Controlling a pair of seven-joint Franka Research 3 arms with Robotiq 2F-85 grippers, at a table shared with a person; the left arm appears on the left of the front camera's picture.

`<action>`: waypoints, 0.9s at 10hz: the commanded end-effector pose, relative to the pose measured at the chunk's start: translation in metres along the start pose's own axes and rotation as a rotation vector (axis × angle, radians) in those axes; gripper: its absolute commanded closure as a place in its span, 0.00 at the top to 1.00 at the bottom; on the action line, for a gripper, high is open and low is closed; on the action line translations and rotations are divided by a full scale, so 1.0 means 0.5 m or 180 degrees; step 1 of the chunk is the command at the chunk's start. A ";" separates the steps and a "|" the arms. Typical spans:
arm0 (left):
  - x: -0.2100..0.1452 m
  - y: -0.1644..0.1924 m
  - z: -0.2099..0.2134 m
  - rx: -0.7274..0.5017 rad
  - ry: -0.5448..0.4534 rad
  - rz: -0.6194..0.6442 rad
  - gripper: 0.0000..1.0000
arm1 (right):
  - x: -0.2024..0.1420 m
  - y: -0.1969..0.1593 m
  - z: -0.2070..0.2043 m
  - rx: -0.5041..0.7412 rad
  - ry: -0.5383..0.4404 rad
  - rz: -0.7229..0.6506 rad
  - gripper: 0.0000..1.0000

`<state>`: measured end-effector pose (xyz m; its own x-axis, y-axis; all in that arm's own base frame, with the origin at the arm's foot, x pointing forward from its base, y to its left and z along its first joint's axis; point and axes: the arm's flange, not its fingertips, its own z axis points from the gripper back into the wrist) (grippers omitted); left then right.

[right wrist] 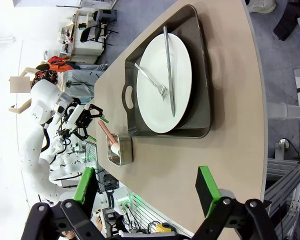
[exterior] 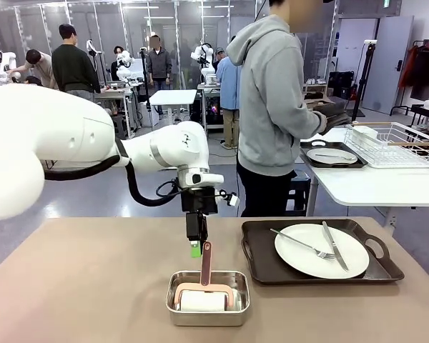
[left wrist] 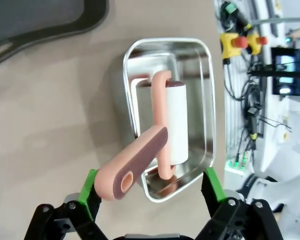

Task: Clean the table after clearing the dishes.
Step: When the left (or right) Handle tray is removed, use the left hand (or right hand) to clean the left (or right) side of the table with the Lint Roller.

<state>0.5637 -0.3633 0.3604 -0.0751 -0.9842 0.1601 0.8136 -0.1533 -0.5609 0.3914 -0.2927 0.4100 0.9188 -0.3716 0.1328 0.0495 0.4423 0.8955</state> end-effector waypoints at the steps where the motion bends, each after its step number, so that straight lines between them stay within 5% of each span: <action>1: 0.026 0.014 0.016 -0.0205 0.0157 -0.0021 1.00 | -0.001 0.005 0.002 0.0001 -0.0009 0.0016 1.00; 9: 0.058 0.038 0.000 -0.0410 0.0236 0.0024 0.95 | -0.001 0.005 0.002 0.0001 -0.0009 0.0016 1.00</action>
<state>0.5661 -0.3863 0.3476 -0.1267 -0.9844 0.1220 0.7424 -0.1757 -0.6465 0.3914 -0.2927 0.4099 0.9188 -0.3716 0.1327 0.0495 0.4423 0.8955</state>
